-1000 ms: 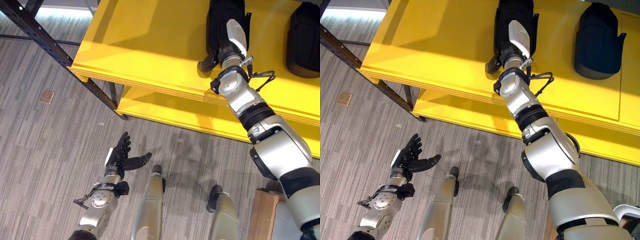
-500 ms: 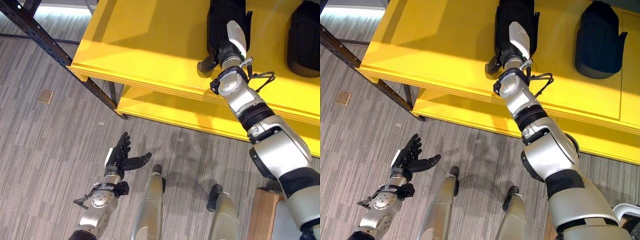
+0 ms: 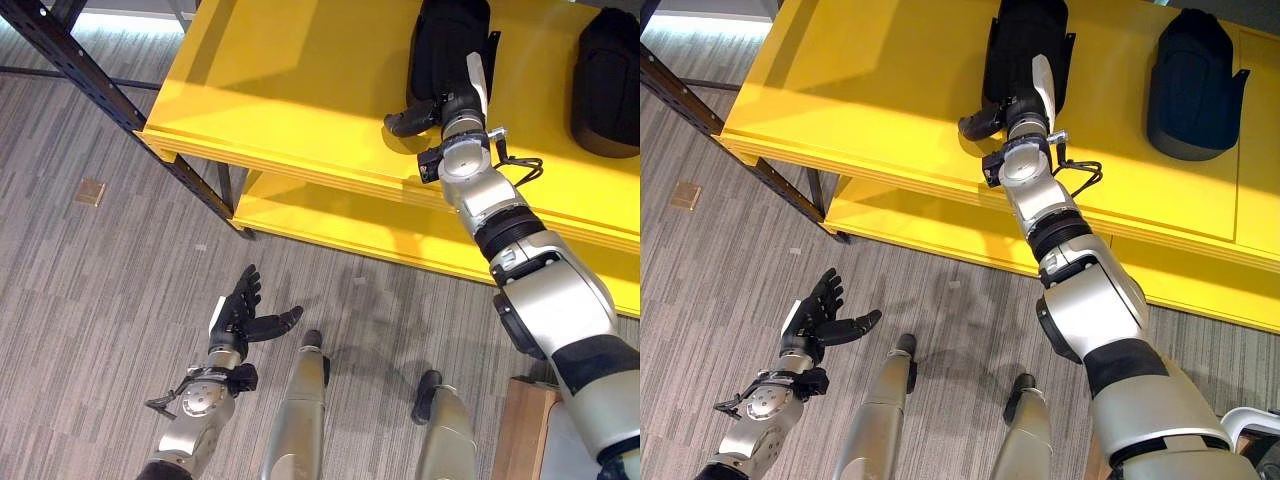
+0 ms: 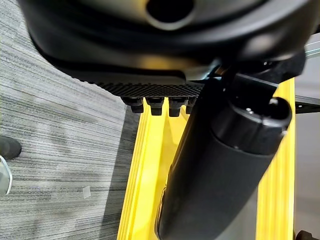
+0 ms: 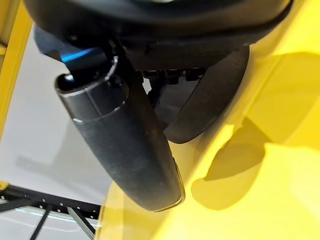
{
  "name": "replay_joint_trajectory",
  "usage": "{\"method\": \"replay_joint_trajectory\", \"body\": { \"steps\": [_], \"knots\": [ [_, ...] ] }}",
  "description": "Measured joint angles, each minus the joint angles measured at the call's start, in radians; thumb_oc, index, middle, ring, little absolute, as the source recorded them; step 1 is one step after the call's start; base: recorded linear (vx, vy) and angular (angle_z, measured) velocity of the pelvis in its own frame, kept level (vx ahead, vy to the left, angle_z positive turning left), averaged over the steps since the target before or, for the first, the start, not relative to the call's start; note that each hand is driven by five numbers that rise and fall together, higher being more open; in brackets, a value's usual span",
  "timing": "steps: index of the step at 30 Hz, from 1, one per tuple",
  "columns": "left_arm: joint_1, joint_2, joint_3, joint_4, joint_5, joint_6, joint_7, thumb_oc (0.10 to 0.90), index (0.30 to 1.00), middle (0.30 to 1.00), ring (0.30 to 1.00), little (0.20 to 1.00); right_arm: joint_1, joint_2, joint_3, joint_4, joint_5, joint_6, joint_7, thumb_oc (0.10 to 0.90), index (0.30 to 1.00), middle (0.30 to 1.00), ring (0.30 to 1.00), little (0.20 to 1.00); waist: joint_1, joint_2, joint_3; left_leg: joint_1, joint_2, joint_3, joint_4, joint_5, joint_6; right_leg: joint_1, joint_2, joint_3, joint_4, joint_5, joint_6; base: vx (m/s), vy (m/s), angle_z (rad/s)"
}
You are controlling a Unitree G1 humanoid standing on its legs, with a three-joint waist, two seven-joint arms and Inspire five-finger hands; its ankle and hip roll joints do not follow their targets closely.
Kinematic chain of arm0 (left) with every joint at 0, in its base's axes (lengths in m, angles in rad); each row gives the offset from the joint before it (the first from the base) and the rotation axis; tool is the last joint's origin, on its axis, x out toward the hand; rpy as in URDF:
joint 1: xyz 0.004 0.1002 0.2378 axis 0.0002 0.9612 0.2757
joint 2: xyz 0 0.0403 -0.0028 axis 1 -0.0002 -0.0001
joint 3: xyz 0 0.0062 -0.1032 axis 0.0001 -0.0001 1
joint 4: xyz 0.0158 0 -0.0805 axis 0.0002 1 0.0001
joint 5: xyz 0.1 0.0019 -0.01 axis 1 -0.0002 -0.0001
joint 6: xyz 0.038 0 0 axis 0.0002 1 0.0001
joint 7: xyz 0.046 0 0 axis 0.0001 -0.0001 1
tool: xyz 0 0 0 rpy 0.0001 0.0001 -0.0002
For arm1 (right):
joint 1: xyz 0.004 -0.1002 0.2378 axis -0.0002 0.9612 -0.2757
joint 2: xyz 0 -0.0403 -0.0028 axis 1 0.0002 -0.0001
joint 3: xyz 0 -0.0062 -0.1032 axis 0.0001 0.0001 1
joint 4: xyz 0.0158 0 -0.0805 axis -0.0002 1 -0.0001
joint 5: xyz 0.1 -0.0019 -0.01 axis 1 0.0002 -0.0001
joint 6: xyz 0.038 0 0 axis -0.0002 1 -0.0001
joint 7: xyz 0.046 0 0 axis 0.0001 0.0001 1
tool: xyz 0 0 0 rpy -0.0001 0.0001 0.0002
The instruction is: Move parts from the plastic box to the shelf.
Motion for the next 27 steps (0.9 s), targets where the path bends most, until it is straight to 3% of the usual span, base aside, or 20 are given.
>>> {"method": "replay_joint_trajectory", "body": {
  "steps": [27],
  "knots": [
    [0.005, 0.001, 0.000, 0.001, 0.000, 0.002, 0.000, 0.900, 1.000, 1.000, 1.000, 1.000, -0.026, -0.008, 0.001, 0.032, 0.054, 0.005, 0.019, 0.900, 1.000, 1.000, 1.000, 1.000, 0.006, 0.000, 0.000, -0.002, -0.004, 0.000, -0.002, -0.007, 0.008, -0.002, -0.005, 0.001, -0.001, -0.002, -0.001, 0.01, 0.000, 0.00]
  ]
}}
